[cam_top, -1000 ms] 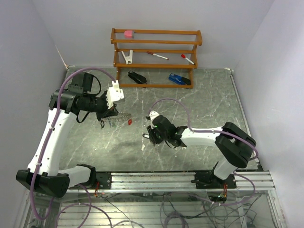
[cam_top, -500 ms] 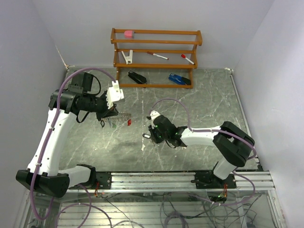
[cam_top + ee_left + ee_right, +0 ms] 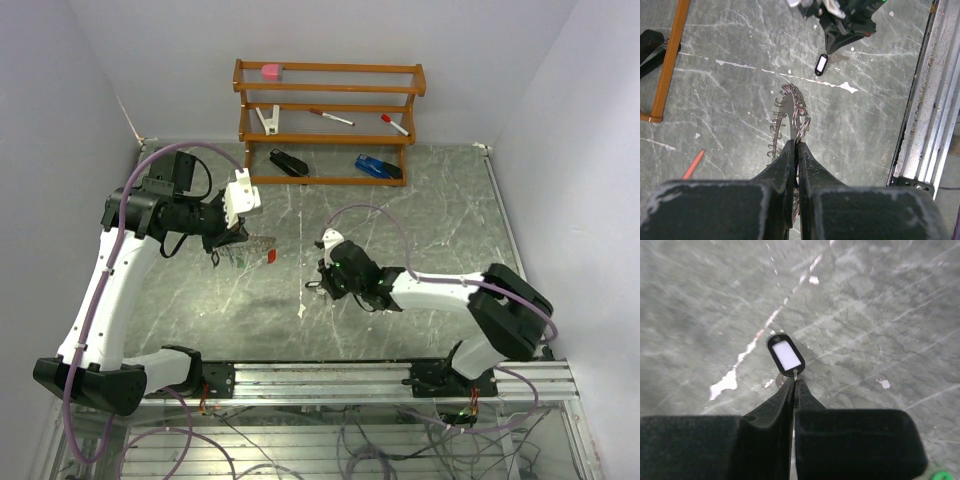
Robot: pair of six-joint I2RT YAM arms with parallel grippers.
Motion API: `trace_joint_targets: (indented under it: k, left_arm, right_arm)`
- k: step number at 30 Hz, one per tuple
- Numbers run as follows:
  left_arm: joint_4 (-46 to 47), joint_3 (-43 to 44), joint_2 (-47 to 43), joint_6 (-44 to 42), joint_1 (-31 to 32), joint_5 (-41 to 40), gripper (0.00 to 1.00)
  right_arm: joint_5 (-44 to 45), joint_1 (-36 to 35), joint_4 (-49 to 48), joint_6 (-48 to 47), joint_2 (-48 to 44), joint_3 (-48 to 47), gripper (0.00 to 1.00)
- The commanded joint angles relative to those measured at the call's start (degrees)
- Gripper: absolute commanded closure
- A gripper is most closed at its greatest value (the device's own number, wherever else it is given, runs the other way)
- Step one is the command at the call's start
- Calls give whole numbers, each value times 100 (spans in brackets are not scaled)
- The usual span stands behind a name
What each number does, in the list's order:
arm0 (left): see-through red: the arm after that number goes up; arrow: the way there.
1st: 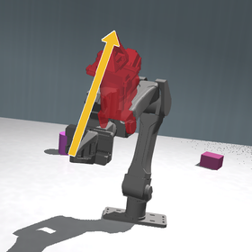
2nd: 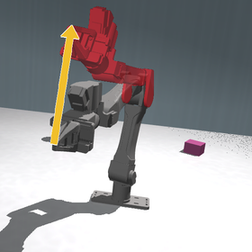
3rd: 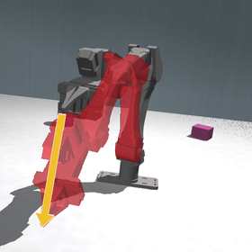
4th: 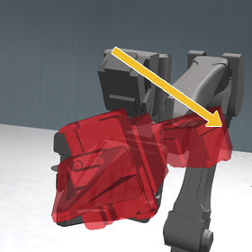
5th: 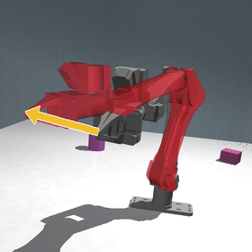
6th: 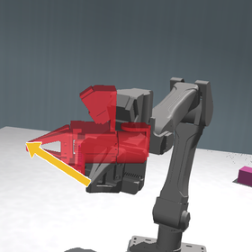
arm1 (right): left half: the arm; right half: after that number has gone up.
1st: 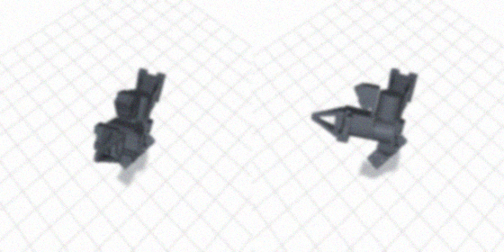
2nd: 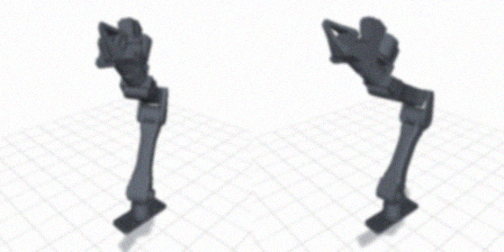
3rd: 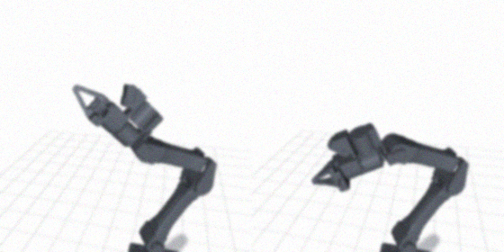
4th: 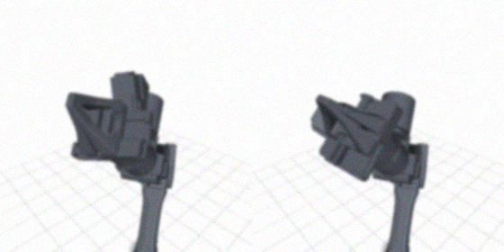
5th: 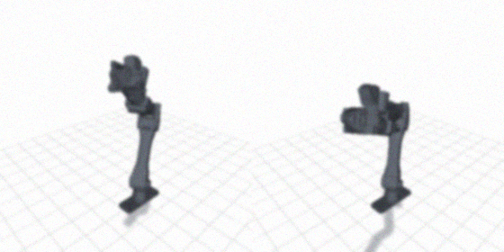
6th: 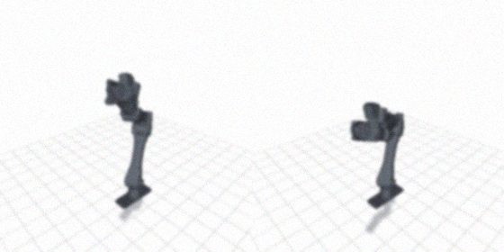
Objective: Put the keys on the keyring
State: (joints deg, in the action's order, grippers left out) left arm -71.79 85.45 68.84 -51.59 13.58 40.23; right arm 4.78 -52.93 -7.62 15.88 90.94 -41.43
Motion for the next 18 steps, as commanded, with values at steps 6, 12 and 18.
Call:
trace_joint_targets:
  k: [6, 12, 18]
  left_arm:
    - [121, 229, -28, 12, -23, 210, 93]
    - [-20, 189, -7, -279, -14, 403, 93]
    - [-49, 288, 52, -387, 12, 358, 93]
  right_arm:
    - [-98, 12, 378, -3, -1836, -428, 100]
    - [-582, -71, 207, 235, -2005, -978, 100]
    - [-897, -327, -199, 375, -1627, -1546, 100]
